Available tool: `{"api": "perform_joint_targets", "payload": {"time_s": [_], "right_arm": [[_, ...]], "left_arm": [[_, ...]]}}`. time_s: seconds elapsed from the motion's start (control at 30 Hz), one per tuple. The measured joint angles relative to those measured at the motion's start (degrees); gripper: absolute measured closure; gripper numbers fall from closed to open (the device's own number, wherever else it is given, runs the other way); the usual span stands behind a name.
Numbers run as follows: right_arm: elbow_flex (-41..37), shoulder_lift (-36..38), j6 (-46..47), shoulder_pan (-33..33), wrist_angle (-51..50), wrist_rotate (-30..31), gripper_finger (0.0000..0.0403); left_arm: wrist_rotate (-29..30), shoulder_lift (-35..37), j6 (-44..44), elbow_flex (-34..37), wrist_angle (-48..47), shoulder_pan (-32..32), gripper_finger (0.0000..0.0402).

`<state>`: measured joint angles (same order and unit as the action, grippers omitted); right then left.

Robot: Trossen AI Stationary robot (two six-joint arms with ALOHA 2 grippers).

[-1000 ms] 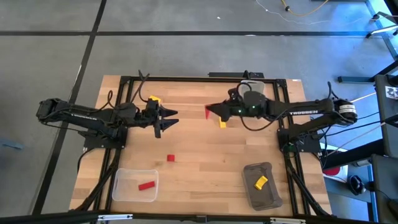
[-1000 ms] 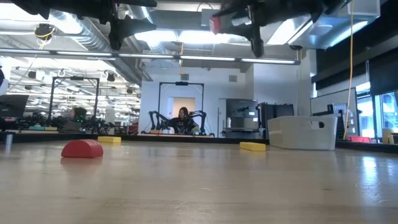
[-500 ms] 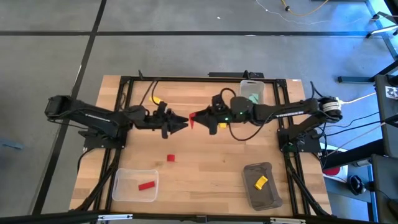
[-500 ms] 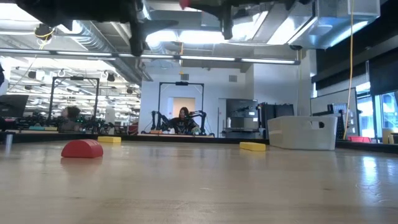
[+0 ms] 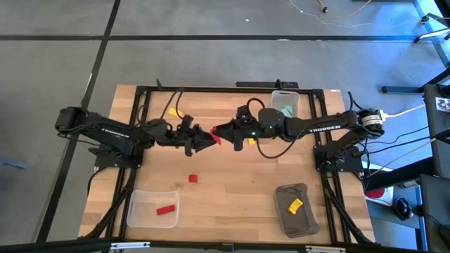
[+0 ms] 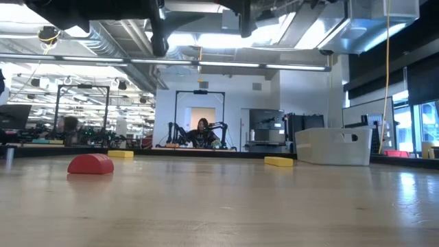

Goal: Sort & place blocks by color
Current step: Put the right red block into the white bin

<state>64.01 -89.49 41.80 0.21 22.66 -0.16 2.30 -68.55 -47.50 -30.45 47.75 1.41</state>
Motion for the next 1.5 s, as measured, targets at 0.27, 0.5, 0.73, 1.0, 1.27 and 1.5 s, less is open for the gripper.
{"api": "perform_joint_targets", "payload": {"time_s": [0.27,0.5,0.73,1.0,1.27,1.5], "right_arm": [[-0.12,0.76,1.04,-0.52,2.18,0.86,0.0271],[-0.22,0.62,1.91,-0.41,4.22,2.86,0.0271],[-0.2,-0.22,3.13,-0.12,5.02,5.45,0.0271],[-0.2,-0.32,1.16,0.07,4.08,4.58,0.0271],[-0.2,-0.31,-1.33,0.09,2.46,0.38,0.0272],[-0.2,-0.31,-1.46,0.04,2.21,-0.2,0.0271]], "left_arm": [[-0.92,0.04,5.45,-0.25,8.21,-0.05,0.0174],[2.96,-0.5,5.64,-0.33,8.27,-0.03,0.0174],[1.17,-4.23,5.1,-5.32,6.03,-0.03,0.0174],[-0.85,-5.09,5.94,-6.47,2.86,-0.72,0.0179],[-4.63,-4.68,4.04,-6.45,0.35,-2.6,0.0254],[-7.54,-4.68,3.27,-6.45,0.12,-3.97,0.0283]]}}
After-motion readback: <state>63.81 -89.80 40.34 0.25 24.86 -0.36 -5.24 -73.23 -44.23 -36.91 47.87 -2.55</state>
